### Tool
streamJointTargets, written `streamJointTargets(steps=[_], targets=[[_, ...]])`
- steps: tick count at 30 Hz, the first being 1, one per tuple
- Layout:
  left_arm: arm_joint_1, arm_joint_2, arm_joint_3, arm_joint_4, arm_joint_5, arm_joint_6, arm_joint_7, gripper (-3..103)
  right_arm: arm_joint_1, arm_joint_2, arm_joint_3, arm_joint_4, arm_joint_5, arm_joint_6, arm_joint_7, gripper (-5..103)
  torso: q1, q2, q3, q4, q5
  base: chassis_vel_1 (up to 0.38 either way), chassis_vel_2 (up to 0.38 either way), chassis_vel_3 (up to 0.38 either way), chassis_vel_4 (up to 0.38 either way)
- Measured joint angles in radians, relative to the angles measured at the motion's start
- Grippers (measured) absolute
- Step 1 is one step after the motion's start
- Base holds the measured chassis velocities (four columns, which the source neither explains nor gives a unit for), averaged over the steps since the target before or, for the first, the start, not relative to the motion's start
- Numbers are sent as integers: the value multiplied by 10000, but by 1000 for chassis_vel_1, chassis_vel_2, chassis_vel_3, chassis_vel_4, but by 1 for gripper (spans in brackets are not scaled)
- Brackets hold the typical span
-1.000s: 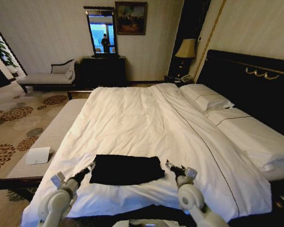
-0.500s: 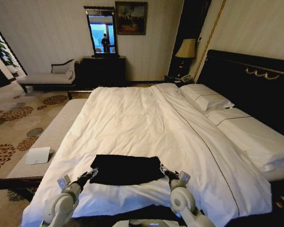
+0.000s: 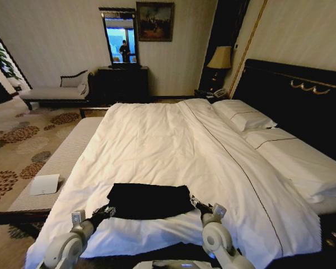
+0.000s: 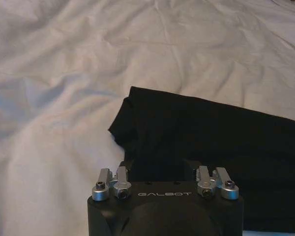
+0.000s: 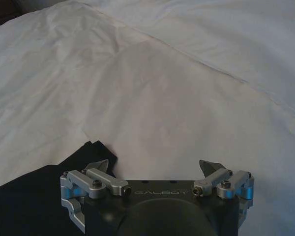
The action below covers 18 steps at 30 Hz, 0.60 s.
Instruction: Fold the clothes on the bed.
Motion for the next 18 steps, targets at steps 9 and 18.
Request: streamJointTargets(steps=[9, 18], targets=[[-136, -64, 12, 396, 276, -251, 136, 28, -2, -23, -5, -14, 39, 5, 39, 100, 0, 0, 0, 0, -1, 0, 0, 0, 0], [132, -40, -259, 483, 385, -522, 407, 1, -15, -101, 92, -88, 183, 14, 92, 100, 0, 0, 0, -1, 0, 0, 0, 0, 0]])
